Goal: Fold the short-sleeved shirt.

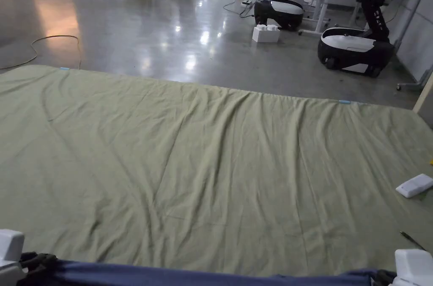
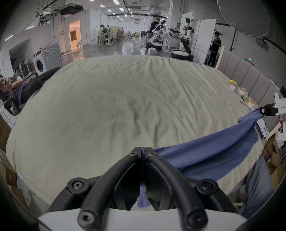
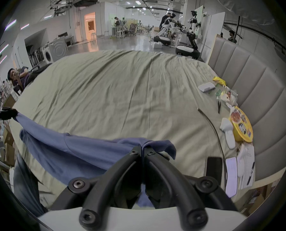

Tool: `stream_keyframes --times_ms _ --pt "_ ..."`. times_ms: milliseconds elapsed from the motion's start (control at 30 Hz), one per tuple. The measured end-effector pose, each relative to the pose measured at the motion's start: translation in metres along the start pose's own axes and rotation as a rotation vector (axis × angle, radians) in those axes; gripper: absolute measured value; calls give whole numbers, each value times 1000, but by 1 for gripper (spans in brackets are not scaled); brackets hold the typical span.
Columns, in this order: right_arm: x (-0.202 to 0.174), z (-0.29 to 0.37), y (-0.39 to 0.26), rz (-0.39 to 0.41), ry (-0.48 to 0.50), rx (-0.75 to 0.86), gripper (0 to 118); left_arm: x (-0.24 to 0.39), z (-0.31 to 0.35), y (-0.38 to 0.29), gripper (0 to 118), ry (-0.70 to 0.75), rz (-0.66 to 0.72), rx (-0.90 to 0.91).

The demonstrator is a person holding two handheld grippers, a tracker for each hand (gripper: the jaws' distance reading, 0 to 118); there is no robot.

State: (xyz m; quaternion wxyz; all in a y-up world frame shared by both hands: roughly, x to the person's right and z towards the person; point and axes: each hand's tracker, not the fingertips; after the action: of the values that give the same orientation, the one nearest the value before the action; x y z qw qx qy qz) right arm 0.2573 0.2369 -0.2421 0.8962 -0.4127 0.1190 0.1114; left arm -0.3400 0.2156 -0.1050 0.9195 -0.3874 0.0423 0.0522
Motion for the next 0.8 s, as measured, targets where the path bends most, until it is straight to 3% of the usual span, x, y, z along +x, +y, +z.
stream_keyframes --times_ms 267,633,667,800 --pt "-8 -17 -66 17 -24 -140 2 7 -6 -51 4 20 -57 -117" --pt "-20 -57 -102 -9 -33 -157 6 23 -26 -74 6 70 -25 -150" --pt "-21 -56 -101 7 -38 -144 9 24 -25 -72 10 71 -15 -149" --pt "-31 -30 -81 35 -127 -141 52 32 -12 -52 57 94 0 -67"
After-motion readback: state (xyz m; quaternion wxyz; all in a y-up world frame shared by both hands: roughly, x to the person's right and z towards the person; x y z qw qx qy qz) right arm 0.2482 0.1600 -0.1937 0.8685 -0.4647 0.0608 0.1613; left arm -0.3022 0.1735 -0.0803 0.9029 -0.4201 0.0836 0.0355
